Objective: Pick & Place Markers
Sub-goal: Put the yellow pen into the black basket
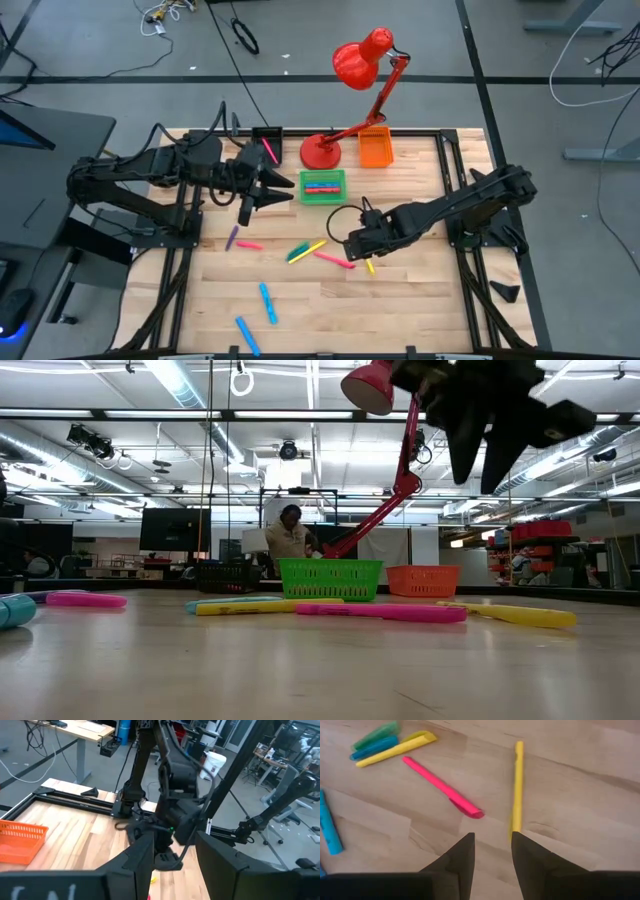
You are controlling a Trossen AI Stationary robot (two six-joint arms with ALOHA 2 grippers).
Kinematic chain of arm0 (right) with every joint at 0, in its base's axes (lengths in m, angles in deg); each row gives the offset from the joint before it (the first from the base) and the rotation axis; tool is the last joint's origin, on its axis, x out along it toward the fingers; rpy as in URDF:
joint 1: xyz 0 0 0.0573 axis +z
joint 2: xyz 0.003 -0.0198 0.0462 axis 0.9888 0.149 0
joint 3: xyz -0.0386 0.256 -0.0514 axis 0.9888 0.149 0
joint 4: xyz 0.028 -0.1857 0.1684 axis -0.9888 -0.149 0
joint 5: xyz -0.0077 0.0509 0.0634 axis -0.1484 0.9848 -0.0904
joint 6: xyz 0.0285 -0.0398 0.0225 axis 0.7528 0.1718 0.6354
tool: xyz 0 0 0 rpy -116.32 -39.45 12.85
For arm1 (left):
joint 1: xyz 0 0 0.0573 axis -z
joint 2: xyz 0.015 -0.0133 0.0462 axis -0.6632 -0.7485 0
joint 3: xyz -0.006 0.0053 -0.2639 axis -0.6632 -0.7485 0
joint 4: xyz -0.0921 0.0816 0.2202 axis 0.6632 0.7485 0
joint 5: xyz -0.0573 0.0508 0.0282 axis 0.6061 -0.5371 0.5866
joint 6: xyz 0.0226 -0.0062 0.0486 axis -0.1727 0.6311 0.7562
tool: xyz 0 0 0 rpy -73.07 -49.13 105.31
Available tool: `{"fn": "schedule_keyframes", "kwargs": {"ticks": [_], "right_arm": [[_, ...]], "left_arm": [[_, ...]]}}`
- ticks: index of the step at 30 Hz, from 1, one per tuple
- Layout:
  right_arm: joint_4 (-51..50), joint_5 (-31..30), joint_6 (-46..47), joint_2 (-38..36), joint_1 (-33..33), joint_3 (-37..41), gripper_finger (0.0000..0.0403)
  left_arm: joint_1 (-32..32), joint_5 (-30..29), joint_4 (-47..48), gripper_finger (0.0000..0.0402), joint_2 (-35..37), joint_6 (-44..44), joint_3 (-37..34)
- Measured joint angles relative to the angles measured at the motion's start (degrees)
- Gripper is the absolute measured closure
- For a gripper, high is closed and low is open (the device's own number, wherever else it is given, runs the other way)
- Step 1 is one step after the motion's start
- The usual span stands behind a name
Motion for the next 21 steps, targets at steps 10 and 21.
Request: {"fn": "schedule_keyframes", "kwargs": {"ticks": [10, 21], "right_arm": [[1.43, -0.11, -1.75, 6.11, -0.95, 1.53, 0.0272], [2.58, -0.85, -5.17, 12.9, -3.05, 1.5, 0.0273]], "left_arm": [[0.0, 0.04, 0.11, 0.025, 0.0, 0.02, 0.0], [-0.02, 1.7, 0.22, 0.025, 0.0, 0.02, 0.0]]}}
